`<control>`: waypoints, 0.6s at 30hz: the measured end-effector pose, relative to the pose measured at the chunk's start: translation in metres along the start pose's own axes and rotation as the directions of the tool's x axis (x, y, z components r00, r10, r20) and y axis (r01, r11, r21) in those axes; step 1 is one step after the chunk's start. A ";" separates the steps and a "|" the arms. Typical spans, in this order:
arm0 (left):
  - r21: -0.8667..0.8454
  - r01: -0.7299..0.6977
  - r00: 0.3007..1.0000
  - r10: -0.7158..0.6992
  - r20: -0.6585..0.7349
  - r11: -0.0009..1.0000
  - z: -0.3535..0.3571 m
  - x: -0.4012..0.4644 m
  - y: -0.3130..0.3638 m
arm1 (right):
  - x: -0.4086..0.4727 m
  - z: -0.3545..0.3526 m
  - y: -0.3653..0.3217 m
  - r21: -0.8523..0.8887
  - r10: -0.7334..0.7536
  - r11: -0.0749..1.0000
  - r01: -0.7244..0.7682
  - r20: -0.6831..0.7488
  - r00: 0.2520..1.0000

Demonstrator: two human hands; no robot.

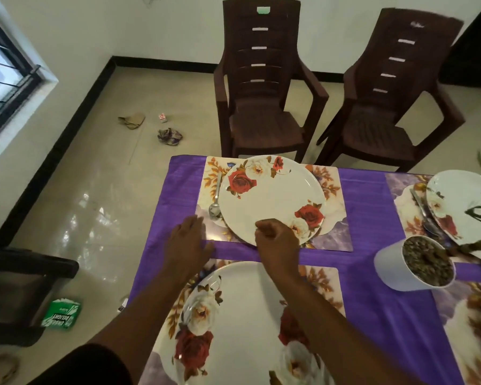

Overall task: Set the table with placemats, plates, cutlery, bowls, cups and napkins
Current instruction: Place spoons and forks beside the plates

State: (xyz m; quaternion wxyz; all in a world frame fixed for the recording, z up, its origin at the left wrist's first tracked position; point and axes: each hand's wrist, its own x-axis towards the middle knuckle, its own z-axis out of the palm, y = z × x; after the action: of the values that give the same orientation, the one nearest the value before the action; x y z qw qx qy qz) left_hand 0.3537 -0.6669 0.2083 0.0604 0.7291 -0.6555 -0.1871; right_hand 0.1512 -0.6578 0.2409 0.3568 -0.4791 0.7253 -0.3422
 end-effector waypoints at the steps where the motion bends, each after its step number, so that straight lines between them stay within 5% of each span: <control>1: -0.035 -0.022 1.000 0.022 -0.003 0.999 -0.001 0.006 0.005 | 0.004 -0.015 0.010 -0.065 -0.056 0.997 0.052 -0.059 0.997; 4: -0.132 -0.041 0.999 0.043 0.017 0.990 -0.003 0.027 0.024 | 0.025 -0.055 0.038 -0.208 -0.142 0.973 0.104 -0.178 0.974; 7: -0.154 -0.056 0.997 0.064 0.049 0.986 0.002 0.044 0.035 | 0.051 -0.089 0.061 -0.256 -0.018 0.966 -0.037 -0.209 0.978; 13: -0.034 -0.131 0.966 0.135 0.220 0.991 0.014 0.063 0.037 | 0.090 -0.121 0.093 -0.352 0.130 0.923 -0.157 -0.100 0.987; 18: -0.018 -0.134 0.974 0.135 0.181 0.991 0.024 0.058 0.032 | 0.104 -0.119 0.106 -0.276 0.160 0.945 -0.176 -0.080 0.984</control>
State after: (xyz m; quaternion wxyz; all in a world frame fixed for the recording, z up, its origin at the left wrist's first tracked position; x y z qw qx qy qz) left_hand 0.3193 -0.7238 0.1861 0.0149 0.6630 -0.7055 -0.2500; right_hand -0.0273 -0.7042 0.1931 0.2920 -0.4515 0.8148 -0.2169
